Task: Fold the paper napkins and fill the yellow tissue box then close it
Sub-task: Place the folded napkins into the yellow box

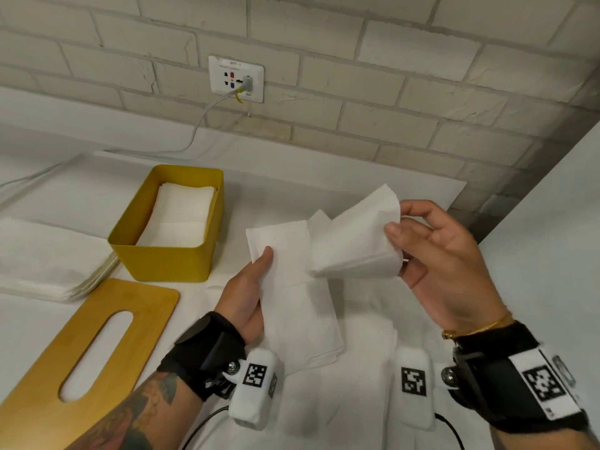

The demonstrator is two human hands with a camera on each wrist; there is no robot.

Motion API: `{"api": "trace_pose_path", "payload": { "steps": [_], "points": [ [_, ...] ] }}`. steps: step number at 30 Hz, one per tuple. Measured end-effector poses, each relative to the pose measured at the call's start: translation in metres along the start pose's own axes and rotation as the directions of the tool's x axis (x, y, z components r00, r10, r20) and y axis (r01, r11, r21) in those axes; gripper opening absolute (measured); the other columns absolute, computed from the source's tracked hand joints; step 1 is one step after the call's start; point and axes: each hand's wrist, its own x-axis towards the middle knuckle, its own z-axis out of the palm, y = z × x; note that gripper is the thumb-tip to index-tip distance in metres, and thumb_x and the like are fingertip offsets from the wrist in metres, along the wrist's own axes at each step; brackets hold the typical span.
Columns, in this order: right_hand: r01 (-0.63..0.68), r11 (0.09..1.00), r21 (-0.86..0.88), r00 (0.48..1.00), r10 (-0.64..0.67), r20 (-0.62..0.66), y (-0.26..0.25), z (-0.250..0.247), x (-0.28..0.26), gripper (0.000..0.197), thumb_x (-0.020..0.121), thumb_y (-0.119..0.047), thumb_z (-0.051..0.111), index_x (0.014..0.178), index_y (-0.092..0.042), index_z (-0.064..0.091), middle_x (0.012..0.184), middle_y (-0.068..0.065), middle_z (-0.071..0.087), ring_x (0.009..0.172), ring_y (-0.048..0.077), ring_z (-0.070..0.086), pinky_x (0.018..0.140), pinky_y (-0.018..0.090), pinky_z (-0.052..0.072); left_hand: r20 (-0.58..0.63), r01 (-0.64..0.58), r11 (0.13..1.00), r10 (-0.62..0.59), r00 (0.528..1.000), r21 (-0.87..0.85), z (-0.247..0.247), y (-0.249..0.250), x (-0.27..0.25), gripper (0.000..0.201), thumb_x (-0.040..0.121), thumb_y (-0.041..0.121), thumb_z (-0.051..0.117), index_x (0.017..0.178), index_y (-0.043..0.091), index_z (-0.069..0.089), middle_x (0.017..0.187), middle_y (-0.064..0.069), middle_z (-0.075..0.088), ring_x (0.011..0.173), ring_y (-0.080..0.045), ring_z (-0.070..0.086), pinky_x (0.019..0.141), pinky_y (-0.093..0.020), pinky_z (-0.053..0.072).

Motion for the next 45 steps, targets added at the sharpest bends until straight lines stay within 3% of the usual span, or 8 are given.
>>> {"api": "trace_pose_path", "payload": {
  "steps": [5,9,16,22,26,34,40,45],
  "points": [
    [-0.166,0.986,0.008,0.984,0.167,-0.062,0.040,0.020,-0.005,0.026,0.089,-0.004,0.066,0.113,-0.012,0.062,0.093,0.011,0.077,0.084,0.021,0.072,0.071,0.031,0.059,0.070,0.039,0.999,-0.041,0.997,0.031,0.005,-0.008,-0.001,0.042,0.106,0.035,0.049,0.133,0.006,0.061,0.125,-0.016,0.071,0.114,-0.031,0.069,0.095,-0.044,0.052],
    [-0.300,0.943,-0.141,0.938,0.265,-0.225,0.085,0.027,-0.005,0.021,0.092,-0.005,0.070,0.109,-0.016,0.066,0.099,0.007,0.078,0.095,0.025,0.074,0.087,0.038,0.058,0.107,0.021,0.999,-0.025,0.994,0.037,0.003,-0.014,-0.003,0.058,0.102,0.052,0.047,0.138,0.008,0.060,0.133,-0.019,0.065,0.125,-0.035,0.062,0.110,-0.050,0.044],
    [-0.304,0.911,-0.280,0.934,0.227,-0.275,0.099,0.029,-0.009,0.018,0.092,-0.012,0.071,0.103,-0.024,0.065,0.083,-0.015,0.077,0.080,-0.001,0.071,0.065,0.010,0.048,0.153,0.041,0.999,-0.044,0.987,0.023,0.005,-0.017,-0.004,0.071,0.101,0.065,0.025,0.135,0.014,0.061,0.131,-0.015,0.068,0.121,-0.029,0.065,0.104,-0.044,0.047],
    [-0.352,0.901,-0.254,0.907,0.261,-0.330,0.101,0.032,-0.010,0.023,0.088,-0.014,0.076,0.106,-0.022,0.065,0.091,-0.003,0.078,0.090,0.015,0.074,0.079,0.028,0.057,0.125,0.035,0.995,-0.047,0.991,0.094,0.006,-0.019,-0.005,0.045,0.106,0.038,0.044,0.133,0.005,0.060,0.124,-0.018,0.071,0.116,-0.032,0.068,0.103,-0.047,0.049],
    [-0.411,0.882,-0.232,0.904,0.362,-0.228,0.107,0.033,-0.023,0.045,0.076,-0.012,0.087,0.112,-0.021,0.060,0.097,0.002,0.078,0.089,0.018,0.076,0.083,0.039,0.061,0.067,0.050,0.996,-0.055,0.996,0.076,0.000,-0.017,0.001,0.048,0.105,0.040,0.048,0.135,0.005,0.058,0.124,-0.020,0.070,0.115,-0.037,0.068,0.100,-0.052,0.050],
    [-0.543,0.749,-0.380,0.817,0.576,-0.032,0.101,0.005,-0.060,0.034,0.082,0.002,0.078,0.108,-0.007,0.059,0.074,0.012,0.073,0.067,0.027,0.072,0.063,0.032,0.058,-0.054,-0.084,0.996,0.086,0.995,0.034,-0.016,0.009,0.003,0.033,0.102,0.036,0.056,0.120,0.011,0.067,0.110,-0.010,0.077,0.094,-0.023,0.076,0.081,-0.042,0.056],
    [-0.514,0.777,-0.364,0.858,0.466,-0.217,0.078,-0.021,-0.028,0.012,0.090,-0.008,0.073,0.099,-0.001,0.070,0.077,0.013,0.073,0.061,0.022,0.067,0.054,0.029,0.053,-0.087,-0.121,0.992,0.123,0.989,0.029,-0.025,0.014,-0.004,0.028,0.102,0.034,0.055,0.118,0.014,0.067,0.104,-0.006,0.079,0.088,-0.020,0.077,0.075,-0.041,0.054],
    [-0.520,0.722,-0.457,0.854,0.451,-0.258,0.092,-0.010,0.003,0.016,0.092,-0.022,0.072,0.094,-0.006,0.072,0.075,0.010,0.072,0.054,0.016,0.062,0.050,0.025,0.049,-0.120,-0.123,0.992,0.127,0.985,0.038,-0.028,0.013,-0.012,0.027,0.102,0.033,0.055,0.118,0.015,0.067,0.105,-0.006,0.079,0.088,-0.020,0.077,0.077,-0.041,0.055]
  ]
}}
